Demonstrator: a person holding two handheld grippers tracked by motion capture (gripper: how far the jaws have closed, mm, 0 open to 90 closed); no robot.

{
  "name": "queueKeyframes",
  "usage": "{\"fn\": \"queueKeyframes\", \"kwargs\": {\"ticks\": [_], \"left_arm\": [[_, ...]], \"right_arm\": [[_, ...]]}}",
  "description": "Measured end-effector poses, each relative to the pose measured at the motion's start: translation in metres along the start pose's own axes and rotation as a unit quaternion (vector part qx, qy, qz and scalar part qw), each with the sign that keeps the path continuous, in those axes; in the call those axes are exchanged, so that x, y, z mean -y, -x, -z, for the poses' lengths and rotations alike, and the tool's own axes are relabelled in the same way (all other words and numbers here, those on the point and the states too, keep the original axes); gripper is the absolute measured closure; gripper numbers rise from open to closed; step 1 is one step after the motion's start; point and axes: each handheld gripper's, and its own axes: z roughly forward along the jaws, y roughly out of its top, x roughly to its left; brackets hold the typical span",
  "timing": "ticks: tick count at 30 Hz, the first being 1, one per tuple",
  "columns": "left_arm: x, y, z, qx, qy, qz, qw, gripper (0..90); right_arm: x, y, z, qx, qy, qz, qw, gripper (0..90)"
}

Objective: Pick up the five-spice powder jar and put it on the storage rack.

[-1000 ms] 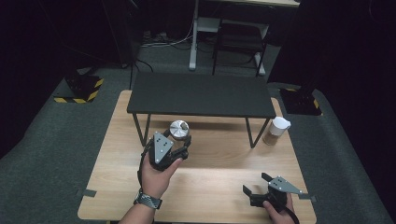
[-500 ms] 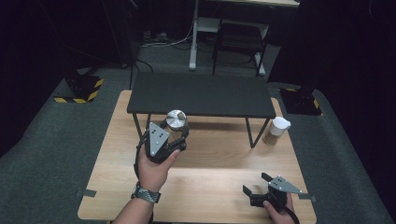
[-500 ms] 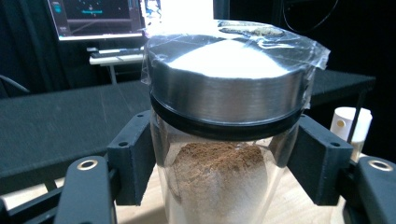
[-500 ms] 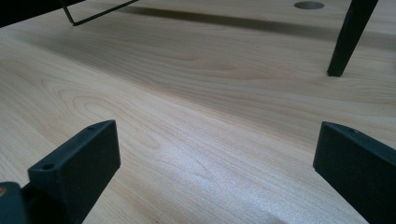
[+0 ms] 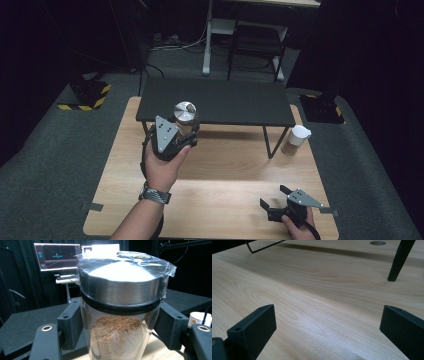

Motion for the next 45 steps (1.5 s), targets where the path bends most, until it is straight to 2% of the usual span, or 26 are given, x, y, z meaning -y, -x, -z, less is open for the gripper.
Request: {"fn": "queueKeyframes", "kwargs": {"ticks": [17,23,30,33,45], "left_arm": [[-0.012,-0.001,-0.057,-0.031,-0.026,0.000,0.9992,31.1],[-0.017,-0.004,-0.069,-0.038,-0.033,-0.003,0.9988,31.0],[-0.020,-0.006,-0.084,-0.045,-0.041,0.009,0.9981,31.0],[-0.020,-0.005,-0.089,-0.047,-0.042,0.007,0.9980,31.0],[-0.018,-0.004,-0.101,-0.050,-0.054,0.009,0.9973,31.0]], "right_arm": [[0.000,0.001,0.000,-0.004,0.001,0.000,1.0000,0.4],[0.001,0.002,0.000,-0.005,0.002,0.002,1.0000,0.4],[0.001,0.001,0.000,-0.006,0.003,0.004,1.0000,0.4],[0.001,0.002,0.001,-0.006,0.003,0.004,1.0000,0.4],[0.002,0.002,0.001,-0.009,0.004,0.004,0.9999,0.4]]}}
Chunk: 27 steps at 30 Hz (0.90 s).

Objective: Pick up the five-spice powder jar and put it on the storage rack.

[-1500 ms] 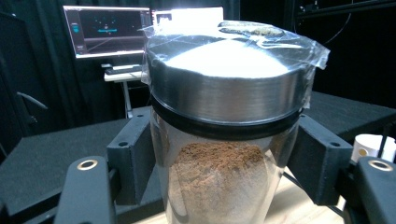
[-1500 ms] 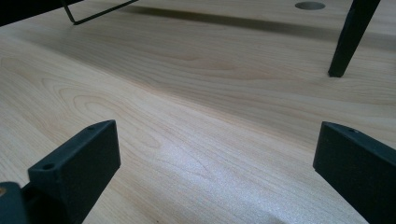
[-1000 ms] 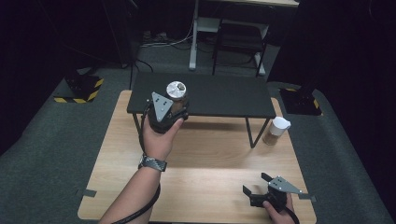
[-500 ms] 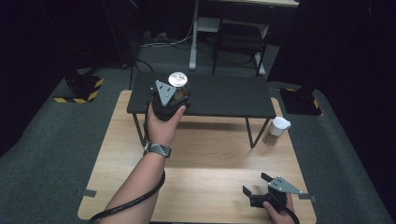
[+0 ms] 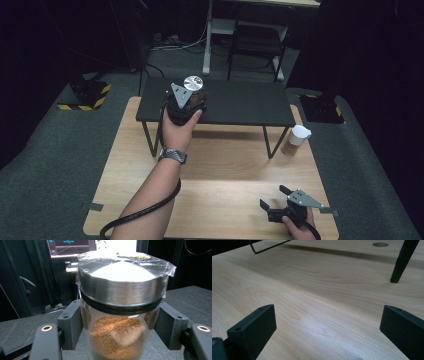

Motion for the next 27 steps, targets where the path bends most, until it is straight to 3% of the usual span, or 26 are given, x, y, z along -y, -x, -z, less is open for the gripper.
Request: {"fn": "queueKeyframes", "kwargs": {"ticks": [1,5,27], "left_arm": [[0.0003,-0.0010,-0.0003,0.003,0.000,0.007,1.0000,31.0],[0.0012,0.0007,-0.0020,0.003,0.002,0.000,1.0000,30.9],[0.0047,-0.0015,-0.0101,0.002,0.003,0.008,1.0000,30.6]], "right_arm": [[0.0000,0.0000,0.0000,0.000,0.000,0.000,1.0000,0.4],[0.0000,-0.0005,0.0000,0.000,0.000,0.001,1.0000,0.4],[-0.0001,0.0001,0.0000,-0.002,-0.001,0.001,1.0000,0.4]]}}
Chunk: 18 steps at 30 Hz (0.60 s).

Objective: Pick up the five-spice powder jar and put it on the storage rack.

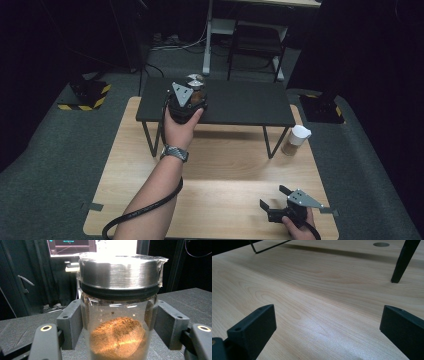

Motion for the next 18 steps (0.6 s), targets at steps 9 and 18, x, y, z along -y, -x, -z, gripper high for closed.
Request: {"fn": "queueKeyframes", "kwargs": {"ticks": [9,18], "left_arm": [[-0.0021,-0.0040,0.0006,0.005,-0.004,0.011,0.9999,20.0],[-0.0027,-0.0097,0.0052,0.017,-0.010,0.015,0.9997,0.5]], "right_arm": [[0.0003,-0.0001,0.0003,0.000,0.001,0.000,1.0000,0.4],[0.0003,0.0002,0.0002,0.000,0.001,-0.001,1.0000,0.4]]}}
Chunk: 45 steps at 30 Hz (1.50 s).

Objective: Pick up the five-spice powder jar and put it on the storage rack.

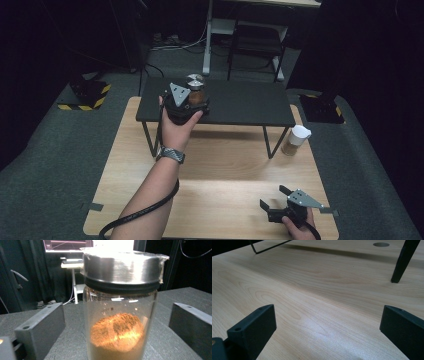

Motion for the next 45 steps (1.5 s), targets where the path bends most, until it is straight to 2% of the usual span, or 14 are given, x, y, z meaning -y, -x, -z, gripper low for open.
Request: {"fn": "queueKeyframes", "kwargs": {"ticks": [3,7,26,30,35,42,45], "left_arm": [[0.000,0.003,0.005,-0.011,0.004,-0.005,0.9999,0.5],[0.003,-0.003,0.014,-0.002,0.010,0.006,0.9999,0.5],[0.024,-0.015,0.058,0.026,0.026,0.006,0.9993,0.5],[0.031,-0.017,0.068,0.031,0.028,0.004,0.9991,0.5],[0.041,-0.022,0.080,0.038,0.032,0.012,0.9987,0.5],[0.055,-0.029,0.094,0.047,0.037,0.008,0.9982,0.5],[0.066,-0.032,0.103,0.055,0.043,0.007,0.9975,0.5]], "right_arm": [[0.000,0.000,0.000,0.000,0.000,0.000,1.0000,0.4],[0.000,0.000,0.000,0.001,0.000,0.000,1.0000,0.4],[0.000,-0.002,0.000,0.004,-0.001,0.000,1.0000,0.4],[0.000,-0.002,0.000,0.003,-0.001,0.000,1.0000,0.4],[0.000,-0.002,0.000,0.004,-0.002,0.002,1.0000,0.4],[0.000,-0.003,0.000,0.004,-0.001,0.003,1.0000,0.4],[0.000,-0.003,0.000,0.005,-0.001,0.003,1.0000,0.4]]}}
